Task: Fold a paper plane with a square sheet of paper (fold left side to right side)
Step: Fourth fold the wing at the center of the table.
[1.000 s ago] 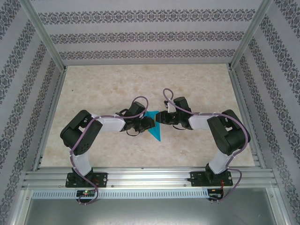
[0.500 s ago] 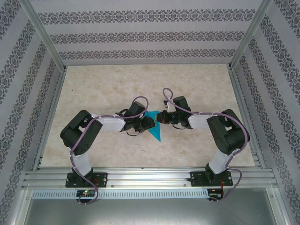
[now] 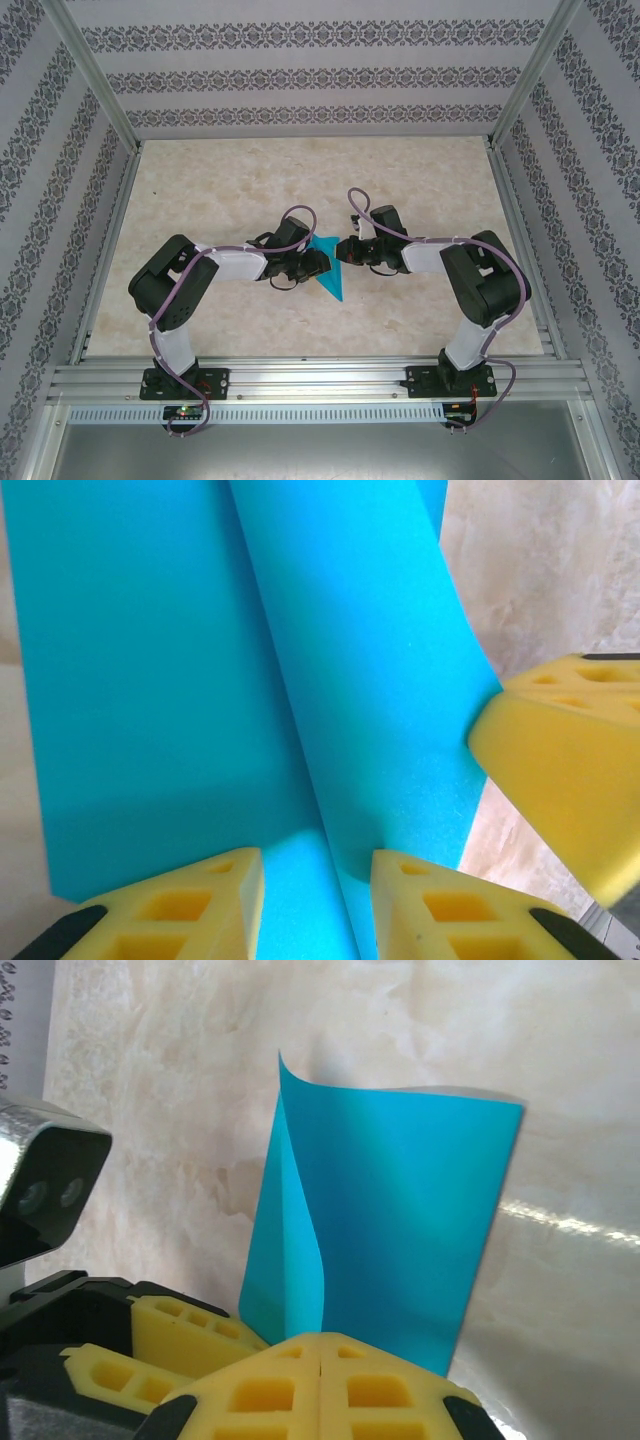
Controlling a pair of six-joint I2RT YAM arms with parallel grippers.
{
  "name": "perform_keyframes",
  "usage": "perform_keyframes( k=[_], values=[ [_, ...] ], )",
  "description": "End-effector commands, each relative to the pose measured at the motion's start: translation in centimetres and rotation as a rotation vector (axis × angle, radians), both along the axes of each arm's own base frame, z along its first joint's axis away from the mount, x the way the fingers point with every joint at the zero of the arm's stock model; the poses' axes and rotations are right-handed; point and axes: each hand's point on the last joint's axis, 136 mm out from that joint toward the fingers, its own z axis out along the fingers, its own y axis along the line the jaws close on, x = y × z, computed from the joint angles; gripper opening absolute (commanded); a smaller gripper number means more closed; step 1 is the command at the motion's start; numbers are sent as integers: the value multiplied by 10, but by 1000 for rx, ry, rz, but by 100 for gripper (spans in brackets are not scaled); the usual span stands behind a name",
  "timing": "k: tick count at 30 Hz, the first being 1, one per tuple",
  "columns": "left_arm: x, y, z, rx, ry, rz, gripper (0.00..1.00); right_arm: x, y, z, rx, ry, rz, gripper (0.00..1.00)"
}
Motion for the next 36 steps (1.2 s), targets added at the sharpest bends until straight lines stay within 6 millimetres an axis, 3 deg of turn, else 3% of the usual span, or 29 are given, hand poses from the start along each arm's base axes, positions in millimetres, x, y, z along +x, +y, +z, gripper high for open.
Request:
perform_keyframes(
  k=[1,36],
  values=[
    [-6,2,-7,40,0,-14,35,10,-3,-1,-15,-21,-9,1],
    [-5,2,-6,44,2,-13,35,11,-14,-24,-74,20,-31,2]
  ],
)
